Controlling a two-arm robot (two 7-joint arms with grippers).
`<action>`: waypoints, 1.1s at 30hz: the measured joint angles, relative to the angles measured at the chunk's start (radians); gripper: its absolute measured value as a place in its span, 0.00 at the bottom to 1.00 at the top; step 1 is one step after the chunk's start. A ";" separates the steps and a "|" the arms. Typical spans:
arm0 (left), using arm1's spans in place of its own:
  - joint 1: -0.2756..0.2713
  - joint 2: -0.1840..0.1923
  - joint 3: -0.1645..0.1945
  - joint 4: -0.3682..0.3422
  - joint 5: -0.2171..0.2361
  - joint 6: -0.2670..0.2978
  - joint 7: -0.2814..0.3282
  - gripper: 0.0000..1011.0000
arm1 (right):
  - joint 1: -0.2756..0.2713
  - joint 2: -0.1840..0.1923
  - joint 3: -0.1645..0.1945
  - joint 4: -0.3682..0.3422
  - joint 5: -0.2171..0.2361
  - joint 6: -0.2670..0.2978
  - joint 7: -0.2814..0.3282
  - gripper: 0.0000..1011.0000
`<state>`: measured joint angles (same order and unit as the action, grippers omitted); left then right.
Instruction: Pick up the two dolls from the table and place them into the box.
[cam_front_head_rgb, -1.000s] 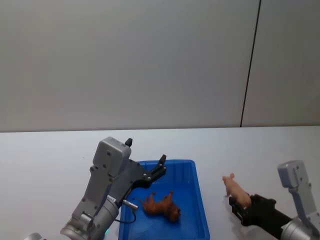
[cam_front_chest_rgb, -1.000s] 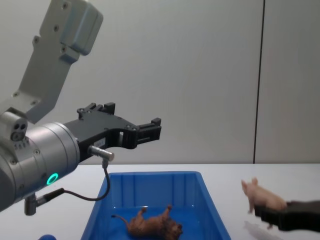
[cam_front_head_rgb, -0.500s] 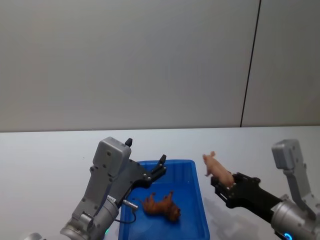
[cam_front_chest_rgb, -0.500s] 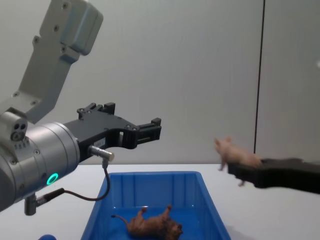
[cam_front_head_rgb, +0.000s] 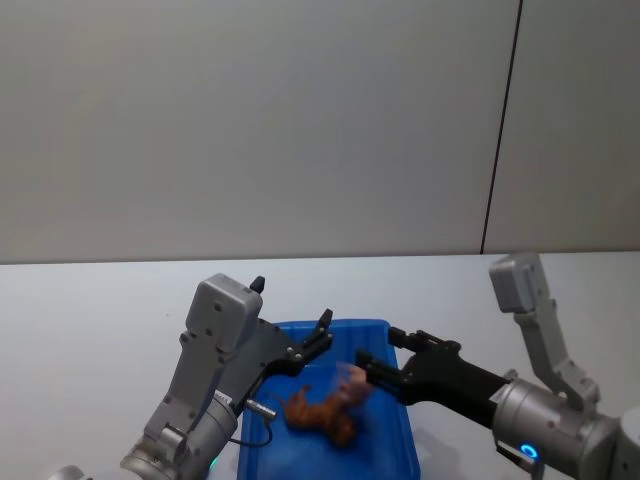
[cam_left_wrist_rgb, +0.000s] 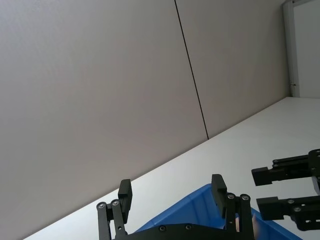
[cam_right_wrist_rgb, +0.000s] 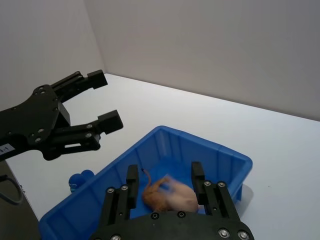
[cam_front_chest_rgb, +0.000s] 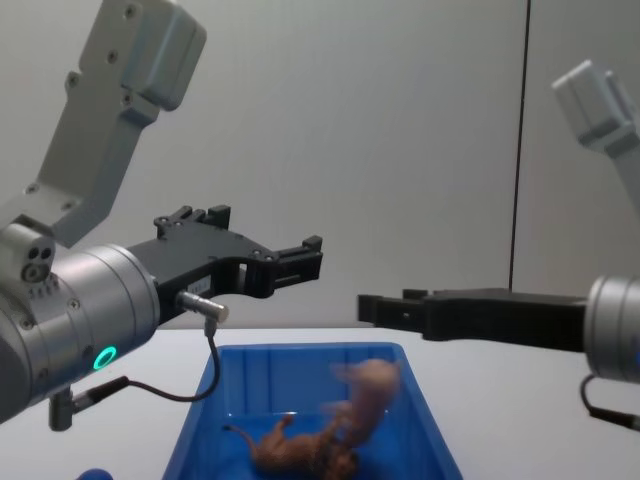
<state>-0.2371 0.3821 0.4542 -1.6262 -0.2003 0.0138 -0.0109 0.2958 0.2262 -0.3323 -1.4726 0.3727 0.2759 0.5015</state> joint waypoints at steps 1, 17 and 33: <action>0.000 0.000 0.000 0.000 0.000 0.000 0.000 0.99 | 0.006 -0.005 -0.003 0.004 0.001 0.004 0.004 0.60; 0.000 0.000 0.000 0.000 0.000 0.000 0.000 0.99 | 0.010 0.019 0.015 0.002 0.019 0.001 0.018 0.99; 0.000 0.000 0.000 0.000 0.000 0.000 0.000 0.99 | -0.082 0.134 0.079 -0.053 0.037 -0.078 0.022 0.99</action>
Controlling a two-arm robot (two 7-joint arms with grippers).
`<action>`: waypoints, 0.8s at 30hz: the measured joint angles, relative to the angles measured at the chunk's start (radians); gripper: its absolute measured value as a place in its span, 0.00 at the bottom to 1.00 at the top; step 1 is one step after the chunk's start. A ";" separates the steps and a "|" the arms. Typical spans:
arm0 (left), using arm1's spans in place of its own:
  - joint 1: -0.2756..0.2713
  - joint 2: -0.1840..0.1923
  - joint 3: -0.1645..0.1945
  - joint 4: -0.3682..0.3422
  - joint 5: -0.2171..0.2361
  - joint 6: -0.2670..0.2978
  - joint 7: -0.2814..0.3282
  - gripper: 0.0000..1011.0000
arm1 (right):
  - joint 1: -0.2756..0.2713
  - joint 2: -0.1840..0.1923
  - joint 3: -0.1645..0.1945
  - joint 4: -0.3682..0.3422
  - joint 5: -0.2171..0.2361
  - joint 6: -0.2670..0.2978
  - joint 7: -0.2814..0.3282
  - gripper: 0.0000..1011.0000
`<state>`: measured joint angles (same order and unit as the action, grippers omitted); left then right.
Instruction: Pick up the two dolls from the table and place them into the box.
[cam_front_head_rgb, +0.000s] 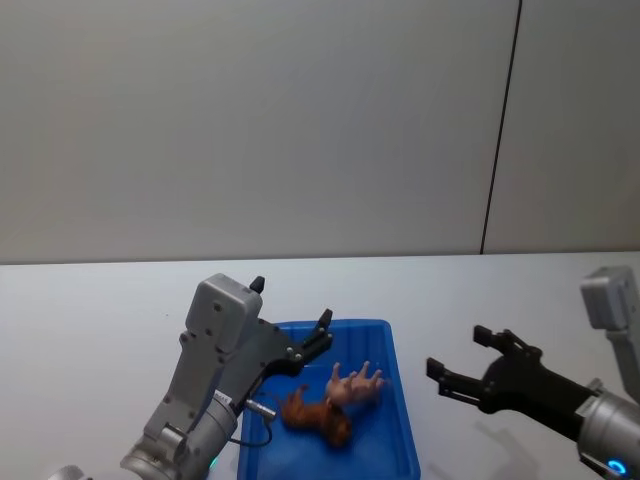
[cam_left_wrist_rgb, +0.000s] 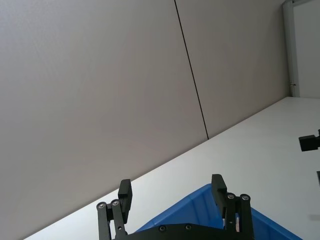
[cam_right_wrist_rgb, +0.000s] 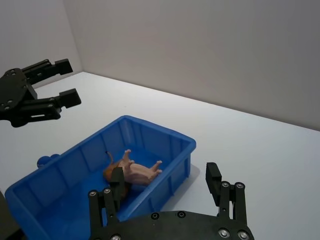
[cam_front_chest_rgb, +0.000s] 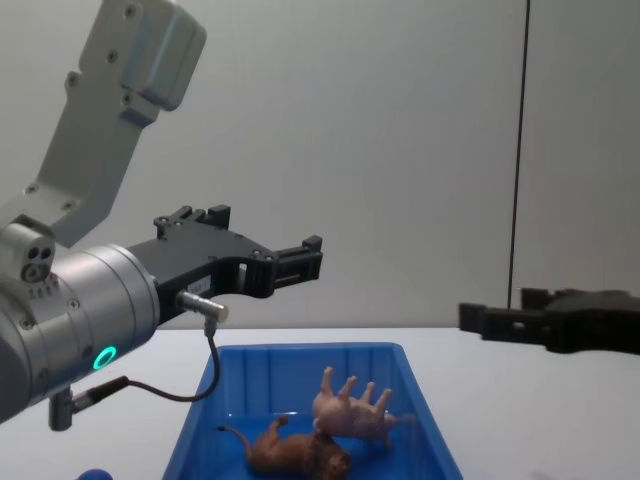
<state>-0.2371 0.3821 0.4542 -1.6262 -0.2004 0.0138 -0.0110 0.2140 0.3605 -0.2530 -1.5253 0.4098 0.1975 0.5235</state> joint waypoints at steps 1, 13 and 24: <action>0.000 0.000 0.000 0.000 0.000 0.000 0.000 0.99 | -0.003 0.004 0.002 -0.002 0.001 -0.003 0.000 0.99; 0.021 0.019 -0.008 -0.018 -0.002 0.020 0.020 0.99 | -0.034 0.039 0.020 -0.017 0.005 -0.029 -0.004 0.99; 0.084 0.079 -0.032 -0.077 -0.053 0.109 0.073 0.99 | -0.045 0.051 0.026 -0.023 0.006 -0.037 -0.005 0.99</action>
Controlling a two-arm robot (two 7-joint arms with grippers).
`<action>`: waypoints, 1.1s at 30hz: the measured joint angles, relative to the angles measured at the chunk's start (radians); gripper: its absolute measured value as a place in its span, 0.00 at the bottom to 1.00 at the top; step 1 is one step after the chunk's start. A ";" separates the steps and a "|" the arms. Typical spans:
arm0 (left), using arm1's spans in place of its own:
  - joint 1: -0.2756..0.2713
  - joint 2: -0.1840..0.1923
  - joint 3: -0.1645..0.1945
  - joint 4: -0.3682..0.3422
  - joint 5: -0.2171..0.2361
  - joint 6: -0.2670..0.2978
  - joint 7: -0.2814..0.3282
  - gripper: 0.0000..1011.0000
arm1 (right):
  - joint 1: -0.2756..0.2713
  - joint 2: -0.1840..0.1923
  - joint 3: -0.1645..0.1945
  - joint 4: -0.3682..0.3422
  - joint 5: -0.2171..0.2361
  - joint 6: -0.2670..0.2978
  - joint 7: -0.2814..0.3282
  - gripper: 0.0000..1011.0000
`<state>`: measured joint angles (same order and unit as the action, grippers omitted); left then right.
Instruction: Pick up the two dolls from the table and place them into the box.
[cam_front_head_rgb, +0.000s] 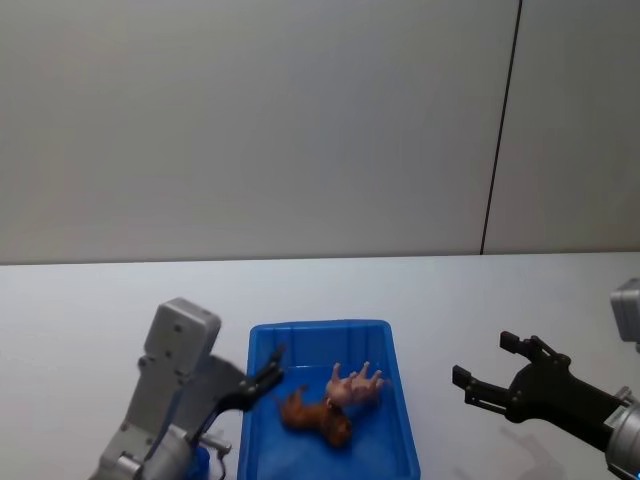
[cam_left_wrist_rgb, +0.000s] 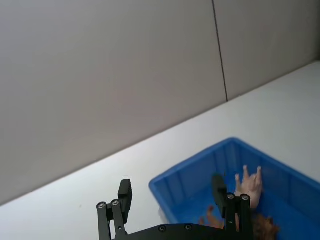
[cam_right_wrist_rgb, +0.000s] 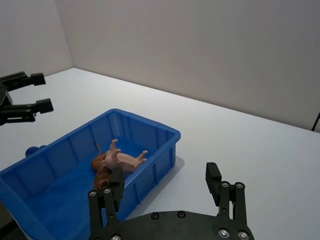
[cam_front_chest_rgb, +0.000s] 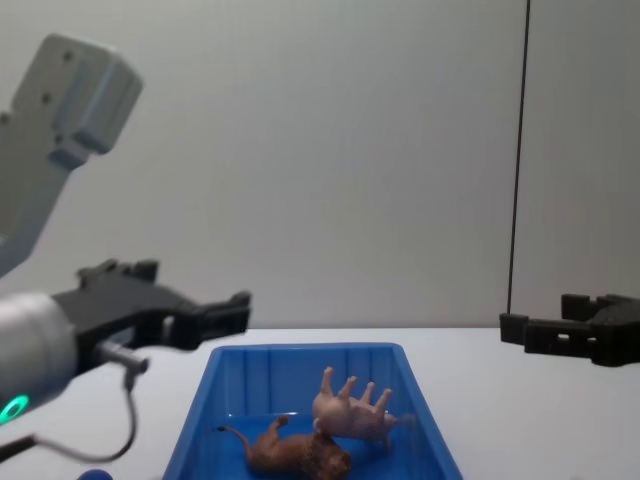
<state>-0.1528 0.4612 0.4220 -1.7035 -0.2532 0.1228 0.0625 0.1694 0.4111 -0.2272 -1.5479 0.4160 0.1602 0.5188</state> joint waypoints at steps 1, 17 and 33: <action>0.012 0.011 -0.004 -0.009 -0.013 0.017 0.011 0.99 | -0.001 0.001 0.000 0.000 0.000 -0.001 0.000 0.99; 0.137 0.109 -0.040 -0.049 -0.134 0.107 0.102 0.99 | -0.005 0.007 0.003 -0.003 0.001 -0.005 -0.001 0.99; 0.189 0.133 -0.054 -0.006 -0.189 0.112 0.090 0.99 | -0.007 0.008 0.004 -0.003 0.001 -0.006 -0.001 0.99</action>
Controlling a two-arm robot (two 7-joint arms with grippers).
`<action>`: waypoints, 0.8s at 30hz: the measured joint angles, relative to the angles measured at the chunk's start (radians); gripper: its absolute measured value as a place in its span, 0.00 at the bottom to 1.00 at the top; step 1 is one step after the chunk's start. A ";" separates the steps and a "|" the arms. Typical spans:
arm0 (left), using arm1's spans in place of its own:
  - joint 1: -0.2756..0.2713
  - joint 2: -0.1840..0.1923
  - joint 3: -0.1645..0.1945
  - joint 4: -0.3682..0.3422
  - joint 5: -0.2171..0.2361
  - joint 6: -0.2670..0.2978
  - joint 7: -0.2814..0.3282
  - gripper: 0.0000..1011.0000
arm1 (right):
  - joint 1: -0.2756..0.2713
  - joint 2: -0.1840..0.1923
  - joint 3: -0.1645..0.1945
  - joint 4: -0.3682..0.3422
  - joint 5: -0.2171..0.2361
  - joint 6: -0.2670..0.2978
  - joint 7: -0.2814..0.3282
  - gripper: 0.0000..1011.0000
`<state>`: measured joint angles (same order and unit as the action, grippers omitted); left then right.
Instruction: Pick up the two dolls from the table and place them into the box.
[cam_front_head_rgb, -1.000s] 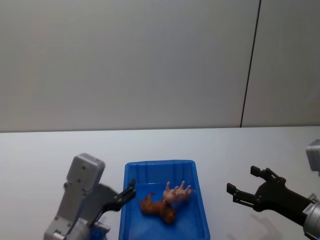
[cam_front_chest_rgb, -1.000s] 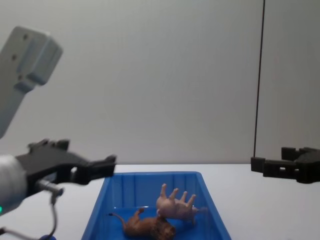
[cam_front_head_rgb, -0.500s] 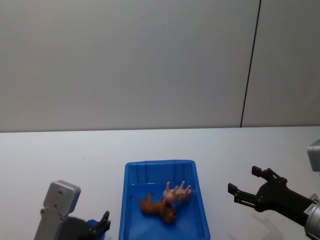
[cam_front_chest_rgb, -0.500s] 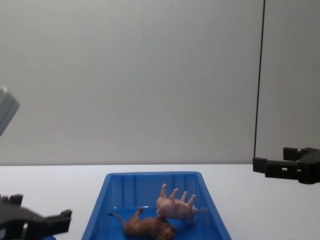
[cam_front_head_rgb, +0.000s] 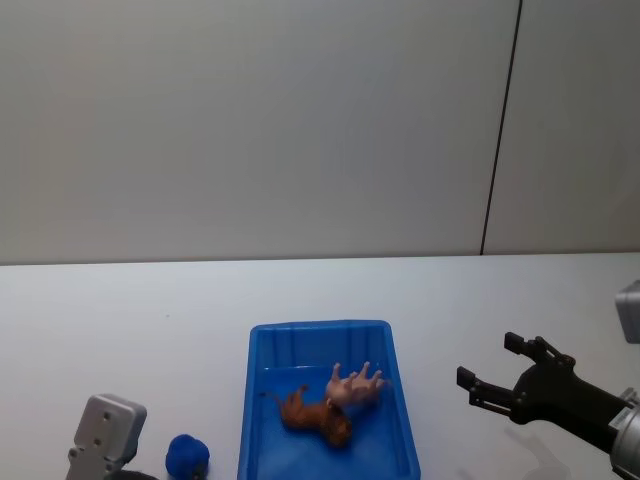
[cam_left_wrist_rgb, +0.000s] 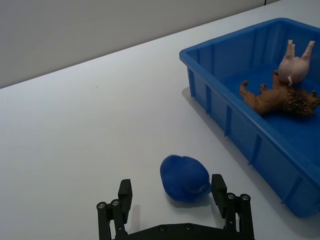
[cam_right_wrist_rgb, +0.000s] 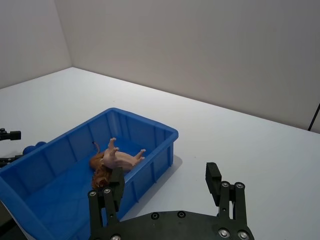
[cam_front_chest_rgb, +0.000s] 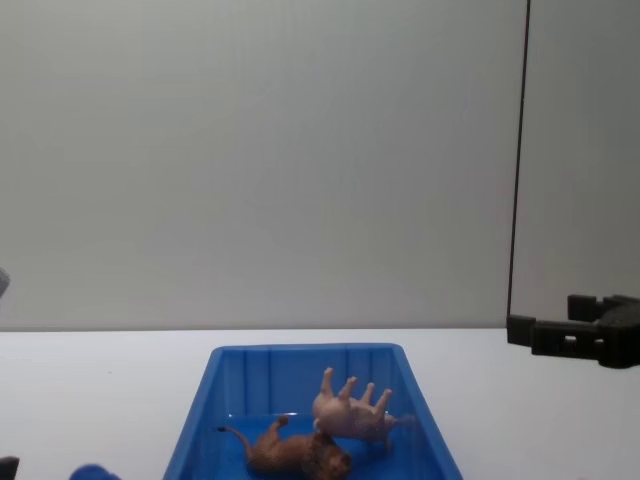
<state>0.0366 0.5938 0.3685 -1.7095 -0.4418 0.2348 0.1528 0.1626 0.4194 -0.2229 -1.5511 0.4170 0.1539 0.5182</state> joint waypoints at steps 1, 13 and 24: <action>0.000 0.000 0.000 0.003 0.000 -0.002 -0.005 0.99 | 0.000 0.000 0.000 0.000 0.000 0.000 0.000 0.99; -0.008 -0.016 -0.002 0.049 0.005 -0.031 -0.070 0.99 | -0.001 0.000 0.000 0.000 0.000 0.000 0.000 0.99; -0.024 -0.030 -0.004 0.081 0.030 -0.061 -0.122 0.99 | -0.001 0.000 0.000 0.000 0.000 0.000 0.000 0.99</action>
<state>0.0129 0.5638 0.3644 -1.6285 -0.4115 0.1734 0.0310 0.1621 0.4199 -0.2229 -1.5510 0.4170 0.1540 0.5182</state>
